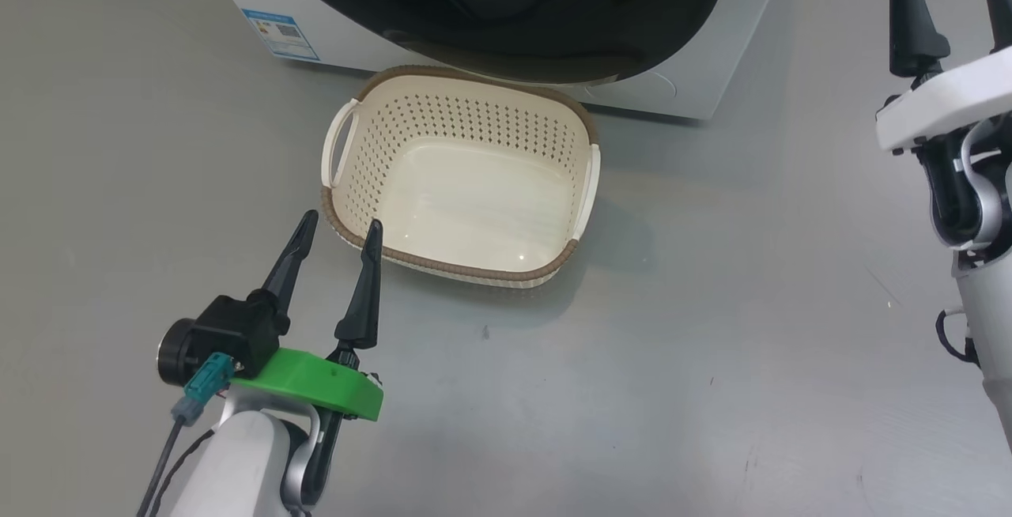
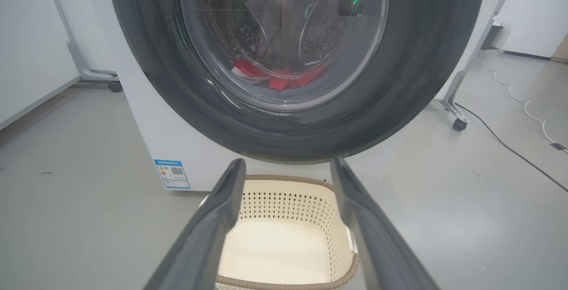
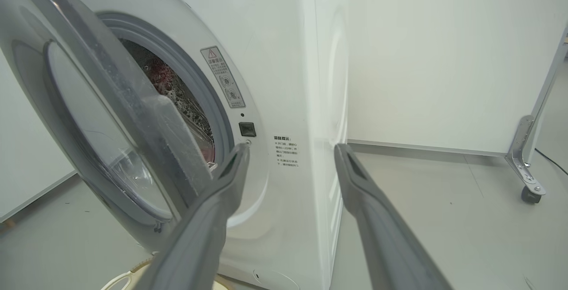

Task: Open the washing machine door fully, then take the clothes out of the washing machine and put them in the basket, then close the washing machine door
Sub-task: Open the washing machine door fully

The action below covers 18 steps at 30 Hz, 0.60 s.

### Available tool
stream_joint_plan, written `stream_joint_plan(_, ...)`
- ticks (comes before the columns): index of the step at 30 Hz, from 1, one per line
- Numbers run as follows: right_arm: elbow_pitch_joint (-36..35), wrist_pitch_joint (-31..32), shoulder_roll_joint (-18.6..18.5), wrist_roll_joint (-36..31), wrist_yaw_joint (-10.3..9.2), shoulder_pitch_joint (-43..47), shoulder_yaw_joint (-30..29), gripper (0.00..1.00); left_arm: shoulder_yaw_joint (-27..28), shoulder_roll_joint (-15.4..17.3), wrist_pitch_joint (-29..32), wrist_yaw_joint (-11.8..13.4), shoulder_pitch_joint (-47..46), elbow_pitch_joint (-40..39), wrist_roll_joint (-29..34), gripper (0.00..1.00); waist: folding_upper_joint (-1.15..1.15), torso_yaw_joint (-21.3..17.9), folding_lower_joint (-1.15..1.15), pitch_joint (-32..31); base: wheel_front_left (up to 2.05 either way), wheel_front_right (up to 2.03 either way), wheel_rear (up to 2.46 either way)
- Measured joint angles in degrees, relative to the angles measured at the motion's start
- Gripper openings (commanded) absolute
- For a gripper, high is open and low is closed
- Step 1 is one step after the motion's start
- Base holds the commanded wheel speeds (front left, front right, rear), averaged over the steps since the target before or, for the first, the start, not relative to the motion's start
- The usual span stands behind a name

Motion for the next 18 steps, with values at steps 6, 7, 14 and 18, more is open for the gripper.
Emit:
stream_joint_plan(6, 2.03, 2.43, -0.05, 0.30, 0.49, -4.64, 0.62, 1.00, -0.02, 0.00, 0.00, -0.41, -0.60, 0.01, -0.15, 1.00, 0.00, 1.11, 0.00, 1.60, 0.00, 0.00, 0.00)
stream_joint_plan(7, 2.57, 3.08, 0.08, 0.87, 0.51, -5.32, 0.62, 0.79, -0.04, 0.00, 0.00, -0.41, -0.80, 0.01, -0.18, 1.00, 0.00, 1.26, 0.00, 1.85, 0.00, 0.00, 0.00)
stream_joint_plan(14, 5.98, 6.21, 3.39, 7.38, 0.96, -8.79, -1.76, 0.00, -0.63, -0.02, 0.00, -0.41, -1.96, 0.02, -0.84, 1.00, 0.00, 2.28, 0.00, 3.35, 0.00, 0.00, 0.00)
stream_joint_plan(18, 7.81, 7.77, 4.65, 11.20, 0.54, -11.26, -4.63, 0.00, -1.26, -0.04, 0.00, -0.42, -2.39, 0.08, -1.03, 1.00, 0.00, 2.87, 0.00, 4.02, 0.00, 0.00, 0.00)
